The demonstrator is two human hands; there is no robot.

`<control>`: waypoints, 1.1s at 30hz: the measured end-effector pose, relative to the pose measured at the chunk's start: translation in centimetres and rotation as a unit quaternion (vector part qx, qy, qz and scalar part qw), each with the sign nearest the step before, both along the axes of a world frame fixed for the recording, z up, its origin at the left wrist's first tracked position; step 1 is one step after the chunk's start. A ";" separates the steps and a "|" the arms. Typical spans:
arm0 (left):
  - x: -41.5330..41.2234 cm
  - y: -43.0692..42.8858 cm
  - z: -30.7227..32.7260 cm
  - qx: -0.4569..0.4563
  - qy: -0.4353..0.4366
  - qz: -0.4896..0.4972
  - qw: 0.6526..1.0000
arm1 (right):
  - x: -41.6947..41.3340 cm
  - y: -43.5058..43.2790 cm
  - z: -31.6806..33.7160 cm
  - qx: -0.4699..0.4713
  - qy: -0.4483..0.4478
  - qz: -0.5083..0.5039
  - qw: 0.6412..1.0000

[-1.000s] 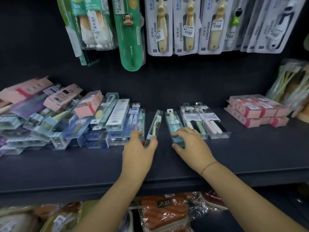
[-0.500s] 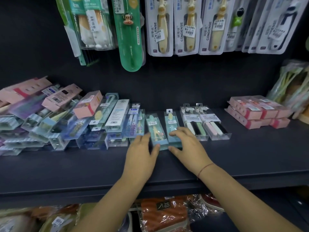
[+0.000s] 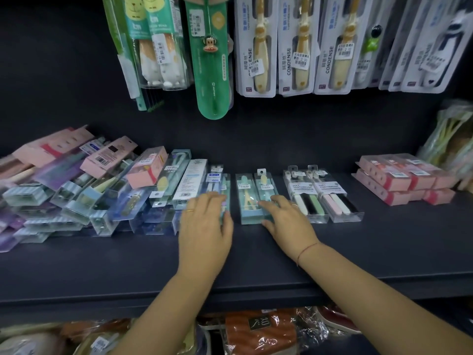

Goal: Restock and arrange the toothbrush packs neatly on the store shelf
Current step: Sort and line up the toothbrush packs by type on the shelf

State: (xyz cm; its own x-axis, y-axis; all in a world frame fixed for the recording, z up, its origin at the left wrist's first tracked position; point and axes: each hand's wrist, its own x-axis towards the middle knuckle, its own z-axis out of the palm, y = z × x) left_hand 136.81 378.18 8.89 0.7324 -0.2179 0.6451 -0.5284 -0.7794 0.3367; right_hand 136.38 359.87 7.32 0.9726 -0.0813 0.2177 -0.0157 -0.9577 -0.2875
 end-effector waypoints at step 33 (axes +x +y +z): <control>1.4 2.7 1.5 -0.611 0.239 0.013 0.755 | -0.2 8.2 3.4 0.493 -0.079 0.022 0.866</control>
State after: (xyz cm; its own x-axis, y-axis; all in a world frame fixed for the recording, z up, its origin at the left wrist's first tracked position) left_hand 138.24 380.92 10.42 0.9388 0.3442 0.0148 -0.1100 0.2586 0.9597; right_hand 136.17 368.04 10.73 0.9437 -0.2676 0.1945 0.1286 -0.2450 -0.9610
